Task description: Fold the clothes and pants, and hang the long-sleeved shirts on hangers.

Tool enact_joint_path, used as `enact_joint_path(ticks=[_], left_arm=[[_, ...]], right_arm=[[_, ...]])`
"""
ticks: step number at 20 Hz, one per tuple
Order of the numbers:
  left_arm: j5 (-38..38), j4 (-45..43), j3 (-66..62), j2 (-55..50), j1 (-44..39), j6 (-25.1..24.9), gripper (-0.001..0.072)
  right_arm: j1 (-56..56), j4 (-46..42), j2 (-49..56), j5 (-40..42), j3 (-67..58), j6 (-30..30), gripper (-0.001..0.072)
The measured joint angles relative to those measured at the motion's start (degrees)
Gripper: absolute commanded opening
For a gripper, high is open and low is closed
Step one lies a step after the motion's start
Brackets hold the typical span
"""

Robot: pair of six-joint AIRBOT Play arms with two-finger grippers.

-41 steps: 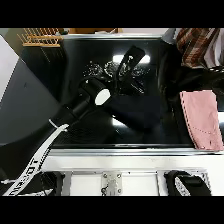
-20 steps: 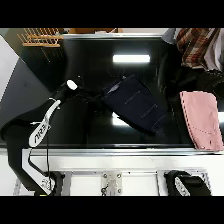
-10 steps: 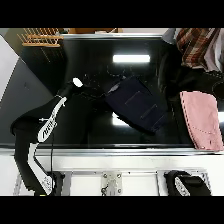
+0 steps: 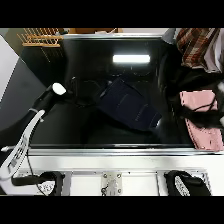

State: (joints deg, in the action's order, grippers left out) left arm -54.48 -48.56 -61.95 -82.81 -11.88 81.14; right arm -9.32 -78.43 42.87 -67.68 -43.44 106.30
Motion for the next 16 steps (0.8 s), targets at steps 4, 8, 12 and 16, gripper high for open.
enact_joint_path(ticks=[4, 8, 12, 16], left_arm=[[1.53, 0.02, 8.92, 7.78, -0.63, -0.83, 0.0007], [2.69, 0.07, 13.53, 11.96, -0.76, -1.14, 0.0007], [3.28, 0.13, 15.17, 13.57, -0.76, -1.16, 0.0007], [3.48, 0.15, 15.58, 13.99, -0.76, -1.27, 0.0007]], right_arm=[[0.26, 10.36, 3.52, 10.03, 14.03, 2.03, 0.0646], [4.11, 16.57, 8.81, 21.86, 19.3, 2.82, 0.0646], [7.67, 19.1, 13.33, 30.77, 20.7, 2.86, 0.0543], [8.79, 20.22, 15.34, 34.93, 21.03, 1.73, 0.0369]])
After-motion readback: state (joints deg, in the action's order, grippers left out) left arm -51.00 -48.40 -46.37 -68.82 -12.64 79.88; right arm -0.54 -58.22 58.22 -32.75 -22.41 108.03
